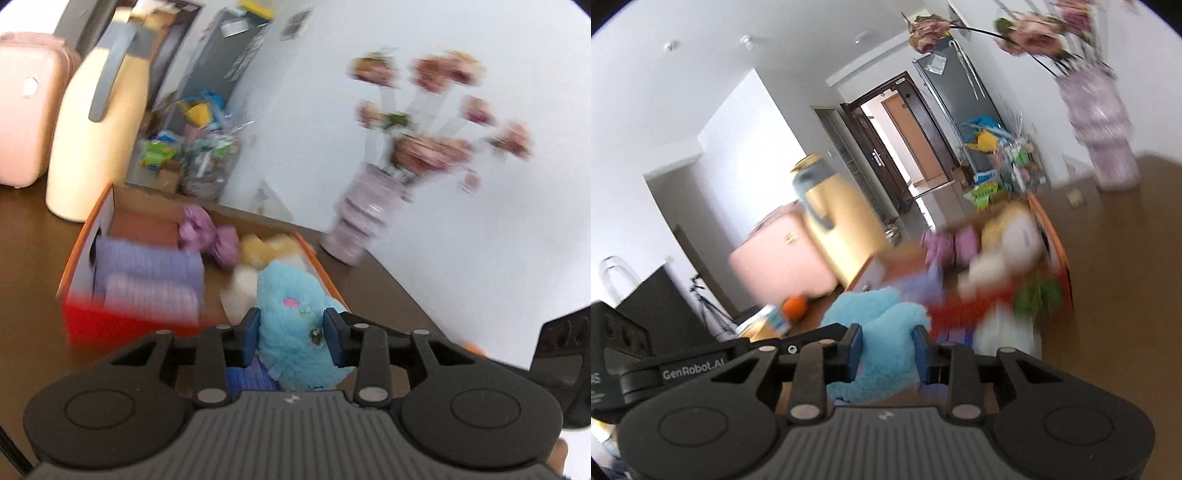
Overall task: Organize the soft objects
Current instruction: 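Carry the blue plush into the red box and open both grippers, then withdraw both grippers from the box back over the table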
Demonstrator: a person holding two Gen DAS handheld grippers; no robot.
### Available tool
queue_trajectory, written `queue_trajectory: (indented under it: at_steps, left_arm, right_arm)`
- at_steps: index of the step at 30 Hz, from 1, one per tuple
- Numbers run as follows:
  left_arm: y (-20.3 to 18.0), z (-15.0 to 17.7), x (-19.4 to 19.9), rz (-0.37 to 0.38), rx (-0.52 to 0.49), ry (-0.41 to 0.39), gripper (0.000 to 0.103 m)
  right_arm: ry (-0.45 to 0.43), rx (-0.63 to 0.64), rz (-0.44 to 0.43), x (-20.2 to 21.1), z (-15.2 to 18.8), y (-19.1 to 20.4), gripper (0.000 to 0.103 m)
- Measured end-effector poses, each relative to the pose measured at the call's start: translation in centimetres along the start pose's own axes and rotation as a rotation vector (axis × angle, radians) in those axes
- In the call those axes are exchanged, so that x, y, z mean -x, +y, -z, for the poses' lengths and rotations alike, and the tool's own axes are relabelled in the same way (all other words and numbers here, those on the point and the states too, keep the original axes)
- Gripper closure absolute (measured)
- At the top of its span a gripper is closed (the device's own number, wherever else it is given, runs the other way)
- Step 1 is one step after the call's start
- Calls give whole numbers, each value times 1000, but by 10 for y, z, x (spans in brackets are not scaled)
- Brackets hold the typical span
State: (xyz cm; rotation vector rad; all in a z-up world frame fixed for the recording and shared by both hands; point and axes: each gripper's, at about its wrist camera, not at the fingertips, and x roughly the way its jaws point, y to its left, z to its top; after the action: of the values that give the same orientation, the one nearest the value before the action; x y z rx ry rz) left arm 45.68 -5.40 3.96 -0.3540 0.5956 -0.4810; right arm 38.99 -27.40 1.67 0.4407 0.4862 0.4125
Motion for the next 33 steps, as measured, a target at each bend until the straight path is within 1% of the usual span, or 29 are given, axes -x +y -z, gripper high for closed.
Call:
queue_trajectory:
  at_steps: [1, 2, 3, 4, 5, 6, 7, 8, 9, 10, 11, 12, 13, 15, 17, 18, 20, 23, 24, 25, 27, 28, 29, 30, 31, 32, 33]
  left_arm:
    - [7, -13, -21, -13, 15, 18, 67]
    - [17, -27, -44, -33, 57, 36, 67]
    - [27, -37, -65, -55, 69, 48, 69]
    - [36, -45, -84, -59, 78, 72, 76]
    - [44, -49, -99, -67, 84, 100, 77]
    - [51, -52, -114, -98, 81, 121, 81]
    - [58, -52, -127, -131, 67, 135, 87]
    - [64, -52, -140, -159, 46, 166, 88]
    - [68, -50, -148, -191, 41, 191, 89]
    - [71, -47, -153, -217, 20, 197, 89]
    - [70, -43, -155, -248, -25, 191, 89]
    - [68, -39, -156, -282, -58, 186, 89]
    - [67, -36, -156, -293, -85, 185, 89]
    - [67, -34, -154, -283, -94, 179, 89]
    - [67, -36, -149, -291, -93, 174, 88]
    - [67, -37, -142, -292, -95, 165, 88]
    - [59, -45, -127, -288, -110, 139, 88]
    - [43, -56, -97, -294, -140, 106, 86]
    - [38, -58, -85, -299, -151, 90, 82]
    - [33, -59, -75, -306, -162, 78, 71]
    - [21, -54, -51, -331, -194, 58, 54]
    - [15, -50, -39, -344, -221, 46, 54]
    - [8, -45, -26, -361, -251, 35, 54]
    - [2, -40, -16, -379, -265, 19, 53]
    - [-4, -33, -3, -399, -277, -11, 44]
    - [-9, -27, 9, -417, -291, -48, 35]
    - [-14, -18, 21, -440, -306, -103, 14]
  right_arm:
    - [13, 9, 12, -23, -19, -5, 76]
    - [34, 13, 31, -50, -39, -12, 78]
    - [53, 6, 43, -75, -55, -19, 78]
    - [79, 4, 52, -99, -68, -27, 81]
    - [110, 15, 74, -124, -79, -34, 88]
    - [140, 18, 87, -146, -85, -40, 94]
    - [191, 13, 81, -173, -90, -48, 96]
    - [224, 20, 89, -191, -91, -53, 92]
    - [246, 26, 122, -208, -91, -58, 90]
    - [278, 36, 150, -224, -89, -62, 90]
    - [303, 48, 150, -234, -87, -64, 90]
    - [317, 55, 155, -241, -83, -65, 90]
    - [331, 67, 167, -247, -79, -65, 90]
    - [334, 110, 175, -251, -75, -60, 90]
    - [323, 141, 189, -250, -78, -55, 90]
    - [317, 154, 189, -247, -80, -52, 90]
    - [298, 164, 181, -235, -85, -45, 85]
    - [253, 184, 176, -202, -98, -37, 84]
    - [236, 194, 181, -189, -104, -34, 83]
    - [222, 207, 187, -174, -111, -30, 79]
    - [196, 231, 204, -145, -119, -25, 67]
    - [181, 241, 215, -128, -122, -20, 56]
    - [166, 246, 223, -112, -123, -18, 50]
    - [148, 252, 230, -97, -122, -14, 48]
    - [130, 271, 238, -79, -120, -10, 46]
    - [111, 296, 252, -65, -116, -5, 42]
    - [89, 323, 271, -52, -111, -1, 37]
